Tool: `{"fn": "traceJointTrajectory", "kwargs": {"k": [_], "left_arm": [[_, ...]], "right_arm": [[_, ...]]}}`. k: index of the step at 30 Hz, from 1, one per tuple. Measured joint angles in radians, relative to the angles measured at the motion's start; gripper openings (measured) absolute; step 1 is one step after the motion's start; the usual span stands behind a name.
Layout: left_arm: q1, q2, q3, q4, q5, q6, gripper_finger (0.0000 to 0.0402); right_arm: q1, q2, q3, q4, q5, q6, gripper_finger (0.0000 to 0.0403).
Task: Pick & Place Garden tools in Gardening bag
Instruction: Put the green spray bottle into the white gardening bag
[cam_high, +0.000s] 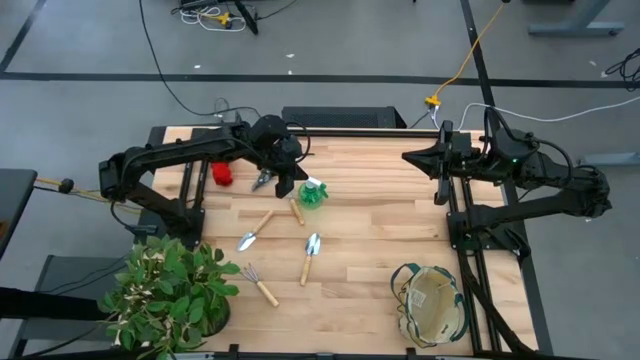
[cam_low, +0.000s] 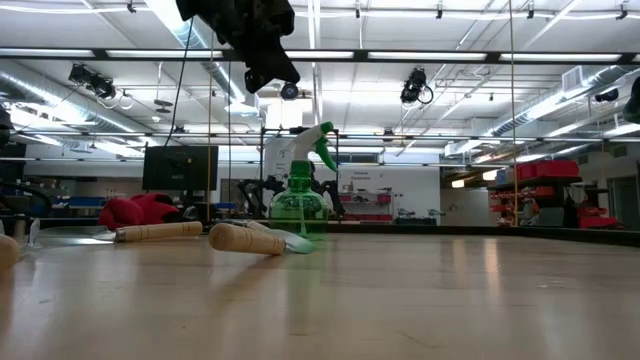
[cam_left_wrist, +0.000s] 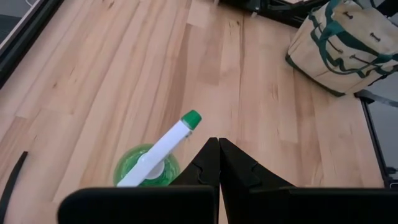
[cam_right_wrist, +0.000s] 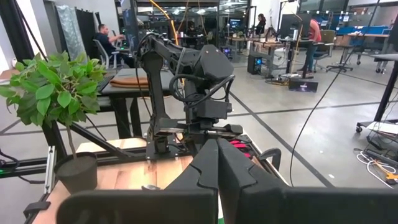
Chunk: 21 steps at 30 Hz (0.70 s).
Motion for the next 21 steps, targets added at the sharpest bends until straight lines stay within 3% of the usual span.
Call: {"fn": "traceJointTrajectory", "kwargs": {"k": [21], "left_arm": [[-0.011,0.0,0.0,0.0,0.001,0.024,0.0003]], "right_arm": [[0.0,0.0,0.0,-0.015,0.0,0.0,0.0]]}}
